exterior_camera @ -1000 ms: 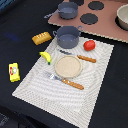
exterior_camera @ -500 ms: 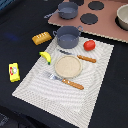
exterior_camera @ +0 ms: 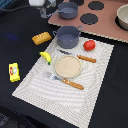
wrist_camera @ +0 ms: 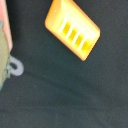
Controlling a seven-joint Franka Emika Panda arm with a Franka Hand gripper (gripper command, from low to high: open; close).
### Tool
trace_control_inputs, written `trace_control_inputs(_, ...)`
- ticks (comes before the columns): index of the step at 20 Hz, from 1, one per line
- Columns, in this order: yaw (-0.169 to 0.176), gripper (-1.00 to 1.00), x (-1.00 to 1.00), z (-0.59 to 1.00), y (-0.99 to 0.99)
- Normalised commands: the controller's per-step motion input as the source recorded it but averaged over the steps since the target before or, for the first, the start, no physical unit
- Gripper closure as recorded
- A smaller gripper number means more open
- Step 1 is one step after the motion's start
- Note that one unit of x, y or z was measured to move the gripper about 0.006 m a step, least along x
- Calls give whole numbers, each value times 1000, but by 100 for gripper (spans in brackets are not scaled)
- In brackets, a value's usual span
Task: Interact with the objects in diverse but meaningful ways.
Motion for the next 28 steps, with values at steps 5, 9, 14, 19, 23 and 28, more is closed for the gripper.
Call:
trace_control_inputs(5,101,-100,-480,-455,-73)
trace_control_inputs(9,96,-100,-499,-396,0)
trace_control_inputs(14,111,-100,-464,-450,-13)
trace_control_inputs(19,102,-100,-483,-516,-74)
trace_control_inputs(23,87,-100,-304,-394,-24)
trace_control_inputs(28,79,-100,-145,-340,-6)
